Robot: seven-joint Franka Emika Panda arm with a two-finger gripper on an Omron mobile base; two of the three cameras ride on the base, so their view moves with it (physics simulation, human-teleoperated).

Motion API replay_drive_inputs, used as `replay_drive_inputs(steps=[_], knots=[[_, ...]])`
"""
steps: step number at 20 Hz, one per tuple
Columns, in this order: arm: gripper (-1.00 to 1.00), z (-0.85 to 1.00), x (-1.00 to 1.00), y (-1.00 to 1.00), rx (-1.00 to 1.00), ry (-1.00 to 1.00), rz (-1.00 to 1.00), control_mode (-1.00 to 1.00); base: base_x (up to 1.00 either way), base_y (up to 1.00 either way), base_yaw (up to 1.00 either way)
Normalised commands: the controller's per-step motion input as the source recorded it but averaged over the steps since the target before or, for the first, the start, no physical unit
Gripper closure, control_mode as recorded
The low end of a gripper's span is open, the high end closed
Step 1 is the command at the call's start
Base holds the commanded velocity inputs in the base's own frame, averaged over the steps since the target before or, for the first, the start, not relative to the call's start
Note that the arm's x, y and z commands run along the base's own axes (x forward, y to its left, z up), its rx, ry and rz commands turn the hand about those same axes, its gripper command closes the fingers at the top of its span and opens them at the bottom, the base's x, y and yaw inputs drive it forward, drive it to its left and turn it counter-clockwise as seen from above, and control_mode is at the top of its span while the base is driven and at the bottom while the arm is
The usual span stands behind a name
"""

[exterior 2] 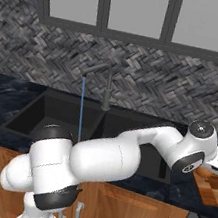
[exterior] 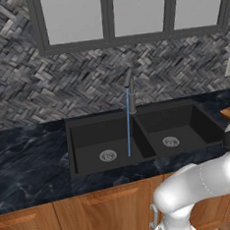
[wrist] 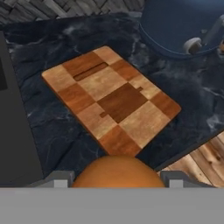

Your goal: Pick the tangerine from the sink and place it on the cutting board to airdry. Then turn off the sink faucet.

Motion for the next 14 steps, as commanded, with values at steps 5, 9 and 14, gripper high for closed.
replay_drive_inputs(steps=[5, 9, 14], knots=[[1.0, -0.27, 0.1, -0.26, 0.06, 0.01, 0.04, -1.0, 0.0, 0.0, 0.0], [1.0, -0.25, 0.12, -0.24, 0.0, 0.0, 0.03, -1.0, 0.0, 0.0, 0.0], [1.0, -0.28, 0.18, -0.23, 0.0, 0.01, 0.01, -1.0, 0.0, 0.0, 0.0]])
